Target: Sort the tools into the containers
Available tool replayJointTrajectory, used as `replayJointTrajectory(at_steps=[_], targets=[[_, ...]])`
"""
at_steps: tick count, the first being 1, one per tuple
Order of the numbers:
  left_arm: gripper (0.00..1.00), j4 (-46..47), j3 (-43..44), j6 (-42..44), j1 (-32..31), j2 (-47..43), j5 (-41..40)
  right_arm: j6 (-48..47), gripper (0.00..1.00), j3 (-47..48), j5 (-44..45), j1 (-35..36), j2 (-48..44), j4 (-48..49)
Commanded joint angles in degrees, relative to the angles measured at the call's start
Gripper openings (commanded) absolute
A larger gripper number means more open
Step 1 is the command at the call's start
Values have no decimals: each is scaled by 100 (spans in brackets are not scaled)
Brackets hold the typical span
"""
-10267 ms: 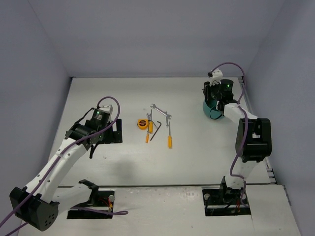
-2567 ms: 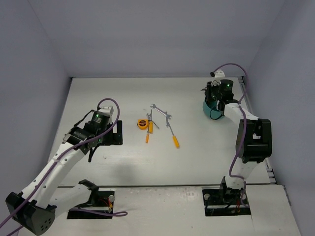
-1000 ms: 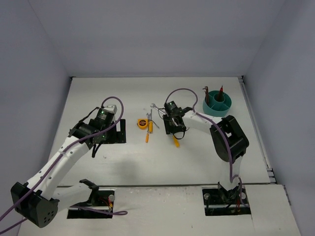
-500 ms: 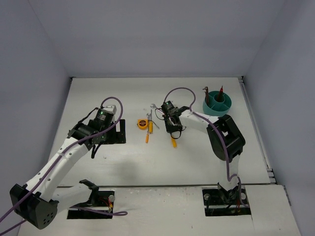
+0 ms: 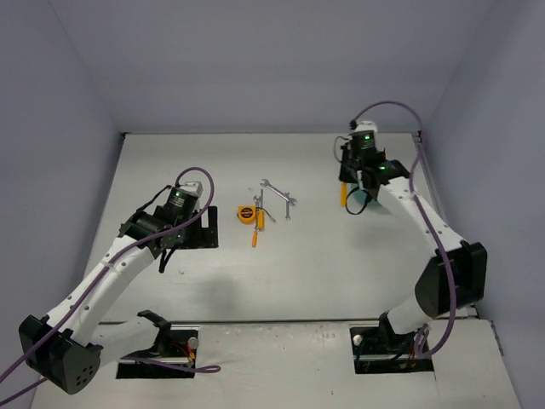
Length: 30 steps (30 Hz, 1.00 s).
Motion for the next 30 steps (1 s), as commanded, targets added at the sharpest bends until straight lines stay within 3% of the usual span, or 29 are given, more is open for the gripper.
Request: replayJointTrajectory(at_steps=[1,6,13,22,30], targets=[[88,232,357,149,-33,66,-46,-225,0,-125,-29,-1226,-631,808],[88,346,308,176,-48,85,18,-551,0,-277,-797,-2314,-640,2103],[88,437,163,194,-74,-6,28,-1423,0,184,-1921,-3097,175,2863],[88,507,164,229,-69,16,-26,-1974,0,869,-2780,-3235,1294,3292],[88,515,196,223,-75,174,-53,-2078,0,770,-2991,-3194,1720,3614]])
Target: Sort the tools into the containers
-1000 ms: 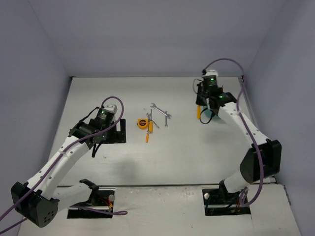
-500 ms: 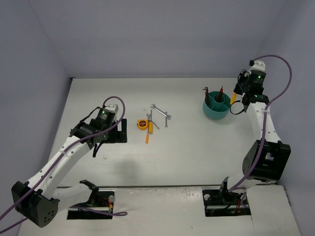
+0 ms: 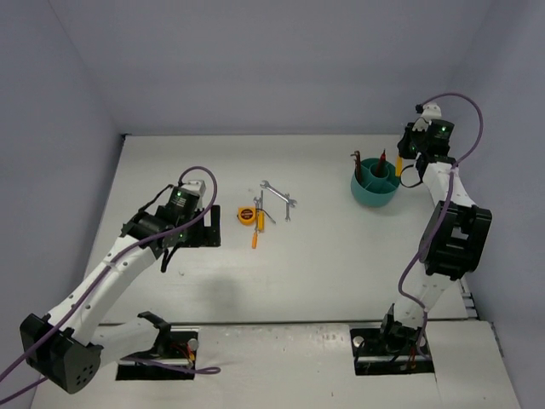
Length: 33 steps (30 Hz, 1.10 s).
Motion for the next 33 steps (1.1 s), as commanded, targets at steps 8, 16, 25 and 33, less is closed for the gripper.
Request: replayJointTrajectory(at_steps=[8,16,25,33], targets=[[88,260,238,107,-28,229,-63,-143,0,-171,-348,88,37,1030],[88,254,232,66,-25,242,-34,-140,6,-604,-357,100,-41,1153],[88,254,177,8,-31,102,-10,-97,24,-888,-293,100,-242,1183],[88,254,136,-130,-24,-76,38,68,33,-1083,60,93,-854,993]])
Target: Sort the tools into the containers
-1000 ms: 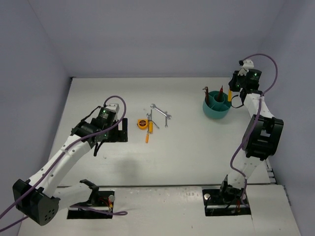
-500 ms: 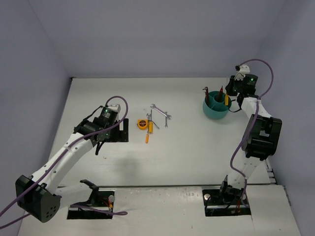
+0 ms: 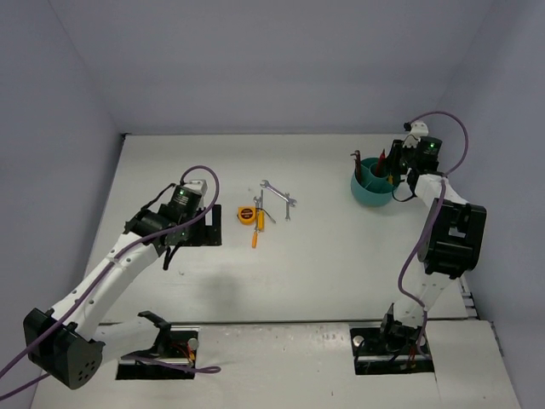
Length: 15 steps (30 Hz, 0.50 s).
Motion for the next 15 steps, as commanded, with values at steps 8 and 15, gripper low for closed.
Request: replayJointTrajectory(at_steps=[8,15], targets=[[88,214,346,-307,-182,140,35,1242,42,-538,1100,47,-2159,-345],[81,206,1248,-540,-730,1310,-377,2128,45,-1423,1752,364,-3478,-1155]])
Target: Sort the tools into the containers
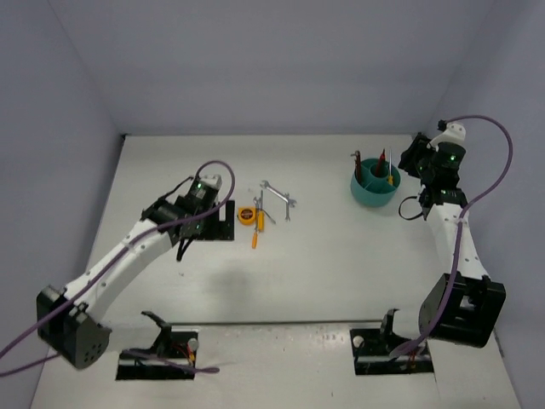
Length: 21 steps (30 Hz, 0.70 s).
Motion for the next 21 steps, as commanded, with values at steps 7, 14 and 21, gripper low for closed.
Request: replayJointTrajectory(at_steps=[7,14,21], targets=[[69,225,2126,-639,-616,2355,-567,714,46,-757,354,869,-1230,-1149],[50,213,3068,-688,-686,3744,-530,869,48,-1160,-64,1126,-1643,-1229],[44,190,3619,-716,-680,4611,-397,835,52,-1359,-261,1177,-1890,-1452]])
